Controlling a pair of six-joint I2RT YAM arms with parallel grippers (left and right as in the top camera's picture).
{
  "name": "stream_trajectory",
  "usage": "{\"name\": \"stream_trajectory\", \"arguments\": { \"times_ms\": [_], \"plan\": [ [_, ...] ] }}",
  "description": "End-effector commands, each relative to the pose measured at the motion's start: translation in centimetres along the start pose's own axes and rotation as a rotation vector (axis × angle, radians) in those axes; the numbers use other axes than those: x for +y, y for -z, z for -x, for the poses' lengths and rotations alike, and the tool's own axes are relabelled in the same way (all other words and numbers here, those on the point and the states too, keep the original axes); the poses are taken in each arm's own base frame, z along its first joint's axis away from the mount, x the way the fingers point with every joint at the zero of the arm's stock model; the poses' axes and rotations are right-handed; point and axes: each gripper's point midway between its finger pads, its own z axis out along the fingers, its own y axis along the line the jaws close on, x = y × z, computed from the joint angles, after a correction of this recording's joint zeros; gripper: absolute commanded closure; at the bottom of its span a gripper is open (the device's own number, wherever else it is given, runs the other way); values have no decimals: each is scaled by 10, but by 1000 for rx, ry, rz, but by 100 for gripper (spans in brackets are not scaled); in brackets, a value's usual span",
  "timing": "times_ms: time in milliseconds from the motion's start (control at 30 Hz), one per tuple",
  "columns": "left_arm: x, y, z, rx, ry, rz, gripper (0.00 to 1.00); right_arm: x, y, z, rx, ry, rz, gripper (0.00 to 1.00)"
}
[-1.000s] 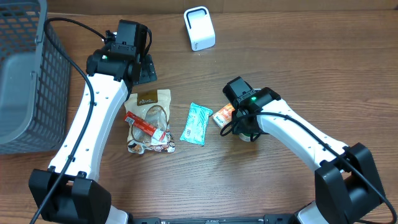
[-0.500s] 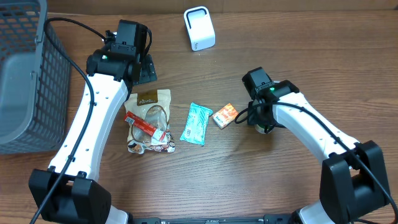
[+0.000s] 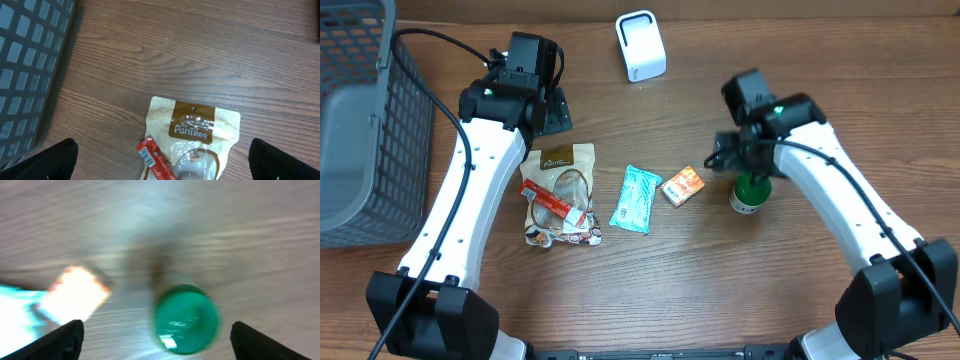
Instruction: Scan the item barcode
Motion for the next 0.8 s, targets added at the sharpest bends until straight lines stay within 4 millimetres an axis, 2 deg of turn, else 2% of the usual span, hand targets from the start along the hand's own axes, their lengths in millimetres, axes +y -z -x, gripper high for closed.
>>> {"name": "stream_trajectory", "arguments": {
  "times_ms": [0,100,167,233,267,300,400,533,767],
  "plan": [
    [4,8,7,-29,-8,5,0,43,16,-4,56,-7,246,12],
    [4,8,7,-29,-8,5,0,68,17,-8,88,-13,385,25],
    [4,8,7,-29,-8,5,0,71,9,-9,98,-85,388,34],
    [4,8,7,-29,-8,5,0,71,0,-12,111,-139,385,37],
    [4,8,7,-29,-8,5,0,70,-6,-16,127,-182,378,22],
    [4,8,7,-29,-8,5,0,69,-12,-19,140,-219,372,0],
    [4,8,7,-29,-8,5,0,67,-28,-29,163,-276,359,0],
    [4,8,7,-29,-8,5,0,63,-45,-40,182,-303,342,26],
    [4,8,7,-29,-8,5,0,63,-60,-44,121,-360,262,35]
  ]
}}
